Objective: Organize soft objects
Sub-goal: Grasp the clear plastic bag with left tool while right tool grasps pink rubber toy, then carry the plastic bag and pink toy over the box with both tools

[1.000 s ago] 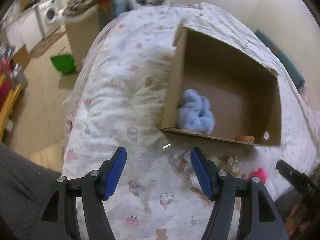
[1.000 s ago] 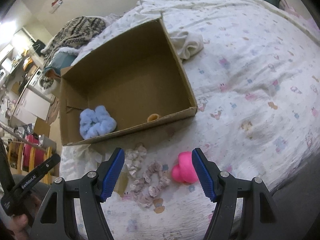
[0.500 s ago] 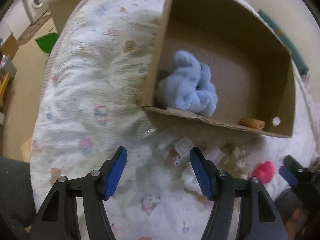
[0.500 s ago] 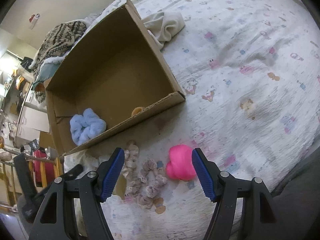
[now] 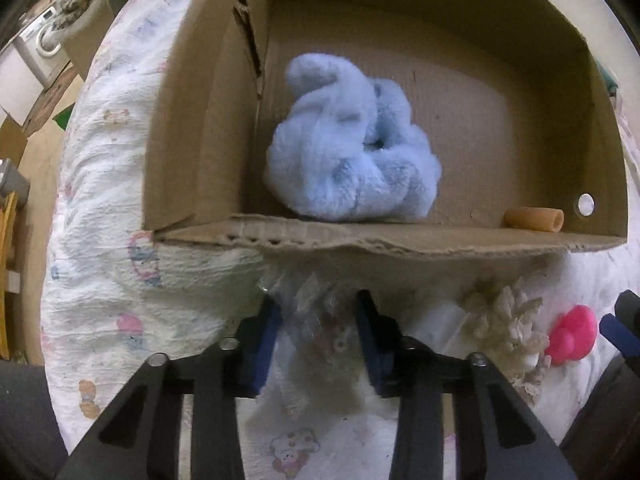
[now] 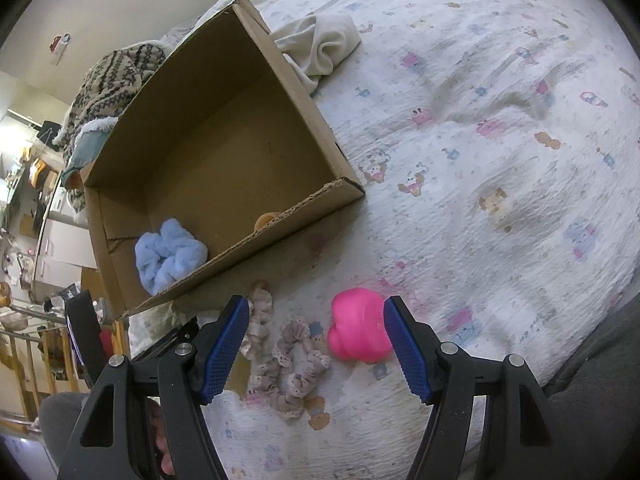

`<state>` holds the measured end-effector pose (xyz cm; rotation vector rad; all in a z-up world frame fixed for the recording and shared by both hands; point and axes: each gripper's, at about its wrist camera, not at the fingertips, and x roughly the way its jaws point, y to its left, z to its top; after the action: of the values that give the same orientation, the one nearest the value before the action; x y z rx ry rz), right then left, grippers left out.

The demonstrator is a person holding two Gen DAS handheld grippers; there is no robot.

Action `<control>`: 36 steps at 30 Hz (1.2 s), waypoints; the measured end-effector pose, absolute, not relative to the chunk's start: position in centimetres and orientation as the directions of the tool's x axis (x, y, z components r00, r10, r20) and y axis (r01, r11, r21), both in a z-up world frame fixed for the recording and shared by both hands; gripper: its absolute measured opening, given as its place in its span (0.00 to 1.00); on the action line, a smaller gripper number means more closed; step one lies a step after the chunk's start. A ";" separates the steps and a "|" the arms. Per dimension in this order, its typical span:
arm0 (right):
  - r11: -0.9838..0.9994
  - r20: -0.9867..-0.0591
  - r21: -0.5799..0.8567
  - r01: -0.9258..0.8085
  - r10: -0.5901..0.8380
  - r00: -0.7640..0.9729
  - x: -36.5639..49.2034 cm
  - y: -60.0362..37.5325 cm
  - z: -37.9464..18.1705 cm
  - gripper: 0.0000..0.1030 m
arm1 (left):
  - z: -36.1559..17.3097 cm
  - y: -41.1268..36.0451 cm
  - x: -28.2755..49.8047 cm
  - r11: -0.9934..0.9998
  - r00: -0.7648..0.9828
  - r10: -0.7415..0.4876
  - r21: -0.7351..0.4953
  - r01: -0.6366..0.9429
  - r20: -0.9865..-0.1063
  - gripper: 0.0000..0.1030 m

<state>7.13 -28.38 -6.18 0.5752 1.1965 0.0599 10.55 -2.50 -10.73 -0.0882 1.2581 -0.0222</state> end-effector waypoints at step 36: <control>0.921 -0.949 0.285 0.267 0.233 0.210 8.4 -26.5 -9.7 0.45 | -3.7 2.4 4.9 0.985 0.397 -0.089 -0.141 -0.102 -0.914 0.06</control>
<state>8.44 -26.52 -9.73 0.4343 1.3720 -0.0245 4.87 2.39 -3.72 -0.1846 1.1646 0.0081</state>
